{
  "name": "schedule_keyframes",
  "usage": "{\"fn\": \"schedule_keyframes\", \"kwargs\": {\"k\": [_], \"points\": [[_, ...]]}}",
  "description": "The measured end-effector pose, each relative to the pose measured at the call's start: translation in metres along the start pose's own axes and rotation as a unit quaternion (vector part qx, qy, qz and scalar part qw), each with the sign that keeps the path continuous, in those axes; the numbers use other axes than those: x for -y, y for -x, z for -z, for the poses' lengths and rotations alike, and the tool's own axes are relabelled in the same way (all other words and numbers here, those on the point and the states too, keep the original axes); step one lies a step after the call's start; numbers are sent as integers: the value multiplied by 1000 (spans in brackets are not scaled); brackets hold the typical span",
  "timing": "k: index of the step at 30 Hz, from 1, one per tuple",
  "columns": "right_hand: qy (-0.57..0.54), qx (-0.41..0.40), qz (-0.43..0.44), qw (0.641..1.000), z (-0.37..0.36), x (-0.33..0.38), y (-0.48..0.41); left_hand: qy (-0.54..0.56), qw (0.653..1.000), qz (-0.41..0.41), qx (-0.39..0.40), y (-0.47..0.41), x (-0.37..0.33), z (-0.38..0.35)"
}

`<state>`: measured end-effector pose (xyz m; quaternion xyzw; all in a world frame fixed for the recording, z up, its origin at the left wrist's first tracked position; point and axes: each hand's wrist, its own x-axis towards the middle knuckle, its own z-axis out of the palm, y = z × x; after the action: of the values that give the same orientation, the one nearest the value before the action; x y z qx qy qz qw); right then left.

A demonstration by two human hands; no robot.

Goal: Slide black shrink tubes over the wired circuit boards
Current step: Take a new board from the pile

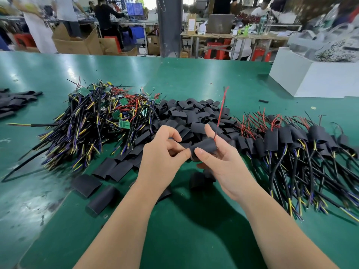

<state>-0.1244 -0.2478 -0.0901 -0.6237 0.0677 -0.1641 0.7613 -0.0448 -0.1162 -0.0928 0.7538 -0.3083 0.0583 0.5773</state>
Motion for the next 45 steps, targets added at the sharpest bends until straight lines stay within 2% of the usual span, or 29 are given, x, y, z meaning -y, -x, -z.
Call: {"fn": "schedule_keyframes", "kwargs": {"k": [3, 5, 8, 10, 13, 14, 16, 19, 21, 24, 30, 34, 37, 40, 42, 43, 45], "points": [[-169, -22, -32, 985, -7, 6, -1, -12, 1000, -17, -5, 1, -2, -1], [-254, -80, -26, 964, -2, 16, -3, 42, 999, -3, 1, 1, -6, 1], [-301, -169, -20, 938, 21, 31, -5, 110, 992, 46, -37, -3, -5, 7], [-288, -231, 15, 929, 38, 38, -4, 26, 991, 70, -110, -9, 4, 15], [-141, -336, 122, 923, 57, 43, -1, -228, 954, 131, -147, -16, 27, 29], [-48, -381, 152, 911, 64, 45, -1, -284, 935, 160, -143, -16, 33, 32], [148, -445, 184, 864, 74, 47, 1, -346, 906, 203, -138, -18, 39, 37], [394, -450, 141, 789, 81, 43, 2, -407, 877, 238, -96, -19, 46, 39], [462, -432, 81, 770, 75, 40, 1, -435, 863, 238, -90, -20, 50, 40], [469, -416, 75, 775, 61, 35, 2, -441, 860, 231, -113, -21, 52, 44], [458, -341, 100, 815, 38, 27, 3, -423, 851, 287, -121, -27, 56, 50], [442, -308, 108, 835, 30, 25, 5, -335, 875, 311, -160, -32, 53, 54], [443, -301, 112, 837, 31, 23, 4, -271, 912, 254, -174, -30, 50, 54], [444, -304, 119, 835, 34, 19, 2, -174, 958, 162, -164, -28, 44, 51], [433, -299, 131, 840, 35, 18, 2, -100, 976, 99, -168, -27, 38, 47], [413, -293, 129, 852, 35, 17, 1, -52, 982, 74, -165, -26, 33, 46], [303, -264, 92, 911, 34, 17, -2, 74, 988, 40, -127, -24, 23, 43]]}}
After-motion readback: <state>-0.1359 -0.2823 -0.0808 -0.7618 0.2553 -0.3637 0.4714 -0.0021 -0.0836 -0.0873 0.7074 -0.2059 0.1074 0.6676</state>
